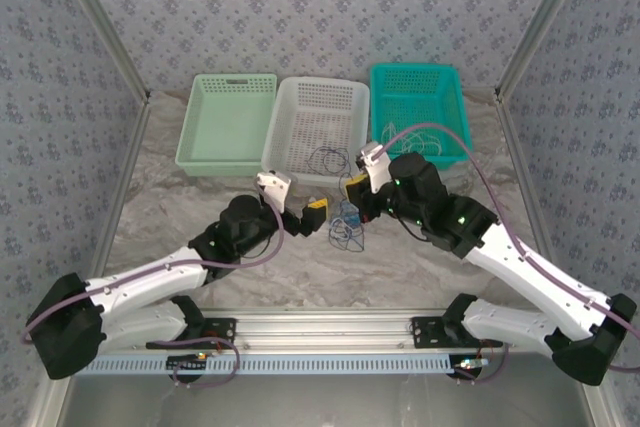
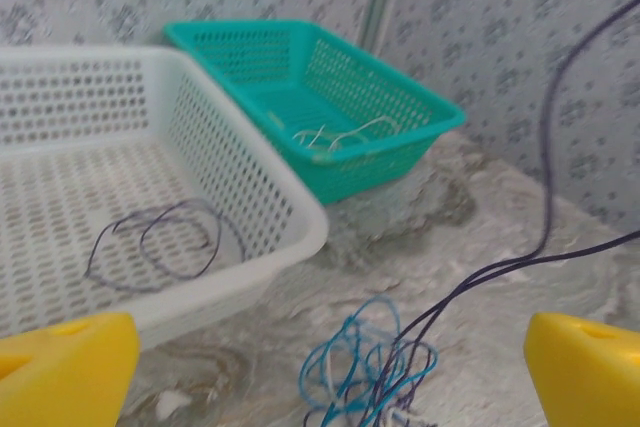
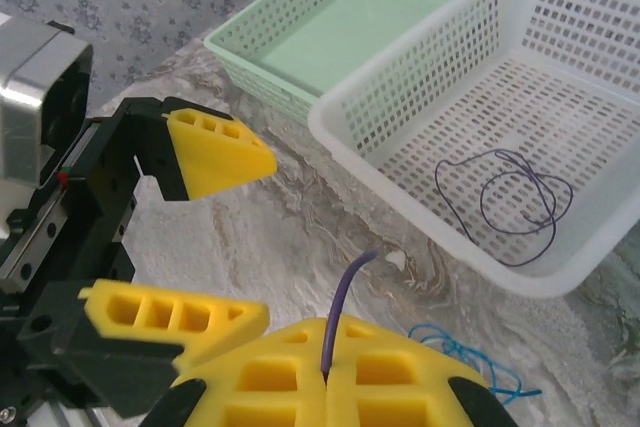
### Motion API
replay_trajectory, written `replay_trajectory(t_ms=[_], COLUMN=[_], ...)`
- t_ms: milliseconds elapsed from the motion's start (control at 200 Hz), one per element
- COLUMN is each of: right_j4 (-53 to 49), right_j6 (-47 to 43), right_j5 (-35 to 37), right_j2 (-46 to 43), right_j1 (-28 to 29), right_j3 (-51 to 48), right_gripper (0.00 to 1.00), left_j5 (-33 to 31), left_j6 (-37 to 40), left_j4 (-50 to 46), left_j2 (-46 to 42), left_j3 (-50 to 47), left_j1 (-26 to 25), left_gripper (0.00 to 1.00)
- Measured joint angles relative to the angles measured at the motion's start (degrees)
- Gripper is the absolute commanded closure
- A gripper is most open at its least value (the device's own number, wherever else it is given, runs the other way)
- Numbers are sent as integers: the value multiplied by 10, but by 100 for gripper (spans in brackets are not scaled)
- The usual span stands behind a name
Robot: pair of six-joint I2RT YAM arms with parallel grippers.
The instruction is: Untangle the cables
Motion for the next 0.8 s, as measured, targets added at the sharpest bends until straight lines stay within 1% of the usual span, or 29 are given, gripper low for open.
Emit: replay_trajectory(t_ms=[210, 490, 705, 800], right_j4=[-1, 0, 0, 0], right_j6=[-2, -2, -2, -2], right_j5=[0, 0, 2, 2], right_j2=[17, 17, 17, 17], right_j1=[12, 21, 26, 29], right_j3=[3, 3, 3, 3], right_gripper=[100, 100, 100, 100], left_j5=[29, 53, 63, 63], left_j6=[1, 1, 3, 3], left_j4=[30, 48, 56, 55], left_j2=[6, 44, 70, 86], left_j3=[0, 23, 48, 56], left_j1=[0, 0, 0, 0], left_gripper=[1, 2, 5, 8])
